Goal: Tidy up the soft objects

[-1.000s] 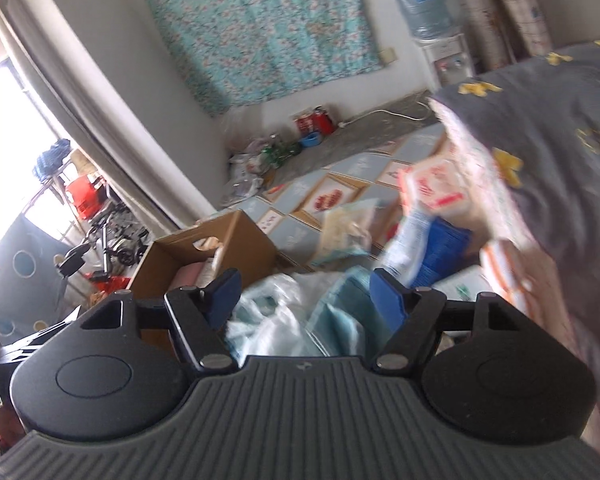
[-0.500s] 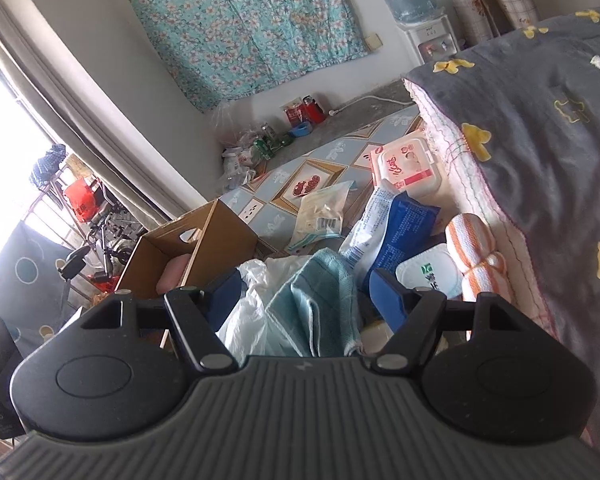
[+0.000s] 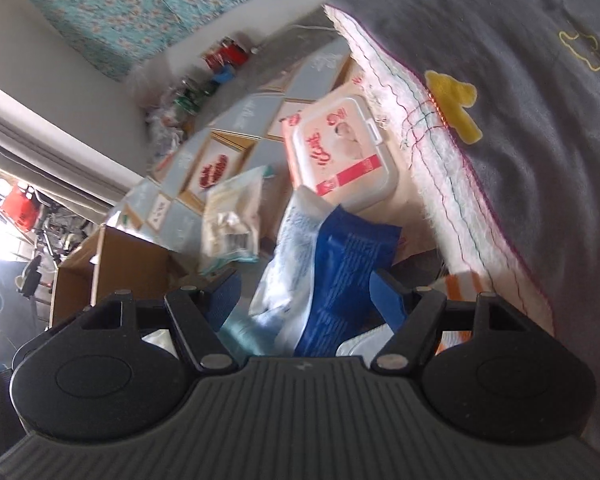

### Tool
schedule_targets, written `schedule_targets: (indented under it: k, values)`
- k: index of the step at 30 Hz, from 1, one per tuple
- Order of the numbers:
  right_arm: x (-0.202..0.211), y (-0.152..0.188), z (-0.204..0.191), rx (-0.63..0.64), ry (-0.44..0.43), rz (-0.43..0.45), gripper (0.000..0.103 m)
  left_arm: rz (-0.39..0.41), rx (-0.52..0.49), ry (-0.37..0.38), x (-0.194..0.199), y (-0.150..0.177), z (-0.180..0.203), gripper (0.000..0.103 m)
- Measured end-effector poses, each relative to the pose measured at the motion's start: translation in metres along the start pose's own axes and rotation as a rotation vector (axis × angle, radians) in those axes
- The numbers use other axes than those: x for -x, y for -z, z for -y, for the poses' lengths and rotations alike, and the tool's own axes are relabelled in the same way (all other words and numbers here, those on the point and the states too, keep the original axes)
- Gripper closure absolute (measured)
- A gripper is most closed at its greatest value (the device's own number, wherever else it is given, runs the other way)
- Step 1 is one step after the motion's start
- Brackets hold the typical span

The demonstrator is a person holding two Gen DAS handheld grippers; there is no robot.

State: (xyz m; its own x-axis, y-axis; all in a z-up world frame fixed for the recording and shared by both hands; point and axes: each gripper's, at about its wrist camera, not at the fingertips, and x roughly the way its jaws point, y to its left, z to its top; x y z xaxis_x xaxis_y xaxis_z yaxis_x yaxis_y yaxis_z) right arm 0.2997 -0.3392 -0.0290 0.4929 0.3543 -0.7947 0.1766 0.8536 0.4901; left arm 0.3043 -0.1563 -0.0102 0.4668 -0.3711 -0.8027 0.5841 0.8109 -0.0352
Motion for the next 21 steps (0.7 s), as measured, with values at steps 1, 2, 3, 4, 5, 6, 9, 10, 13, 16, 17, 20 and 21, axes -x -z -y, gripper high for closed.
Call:
schedule_targets:
  k: [1, 2, 3, 4, 5, 6, 9, 10, 13, 16, 17, 20, 21]
  values:
    - [-0.007, -0.004, 0.001, 0.001, 0.015, -0.009, 0.032, -0.023, 0.000, 0.009, -0.010, -0.003, -0.002, 0.026]
    - [-0.013, -0.007, 0.003, -0.001, 0.030, -0.016, 0.032, -0.045, 0.002, 0.015, -0.020, -0.007, -0.004, 0.026]
    - [-0.018, -0.010, 0.005, -0.004, 0.037, -0.024, 0.032, -0.064, 0.001, 0.022, -0.028, -0.009, -0.006, 0.026]
    - [-0.022, -0.013, 0.007, -0.007, 0.039, -0.032, 0.032, -0.081, 0.001, 0.028, -0.036, -0.012, -0.007, 0.026]
    - [-0.027, -0.015, 0.008, -0.011, 0.039, -0.041, 0.031, -0.093, 0.001, 0.034, -0.042, -0.014, -0.009, 0.026]
    - [-0.031, -0.016, 0.009, -0.011, 0.039, -0.049, 0.030, -0.104, 0.000, 0.040, -0.048, -0.015, -0.009, 0.026]
    - [-0.038, -0.019, 0.009, -0.002, 0.033, -0.060, 0.027, -0.138, -0.011, 0.059, -0.064, -0.021, -0.006, 0.031]
    - [-0.039, -0.020, 0.009, 0.001, 0.031, -0.062, 0.027, -0.150, -0.016, 0.065, -0.069, -0.022, -0.004, 0.032]
    - [-0.039, -0.023, 0.013, -0.007, 0.015, -0.071, 0.027, -0.170, -0.023, 0.059, -0.079, -0.023, 0.001, 0.032]
    - [-0.038, -0.024, 0.017, -0.023, -0.006, -0.071, 0.027, -0.193, -0.016, 0.050, -0.086, -0.029, 0.002, 0.031]
    - [-0.038, -0.023, 0.016, -0.026, -0.007, -0.070, 0.027, -0.199, -0.011, 0.051, -0.088, -0.031, 0.002, 0.032]
    - [-0.037, -0.022, 0.018, -0.026, -0.011, -0.061, 0.027, -0.211, 0.003, 0.049, -0.090, -0.034, 0.000, 0.038]
    - [-0.036, -0.022, 0.017, -0.028, -0.014, -0.058, 0.027, -0.207, 0.004, 0.046, -0.089, -0.034, 0.000, 0.041]
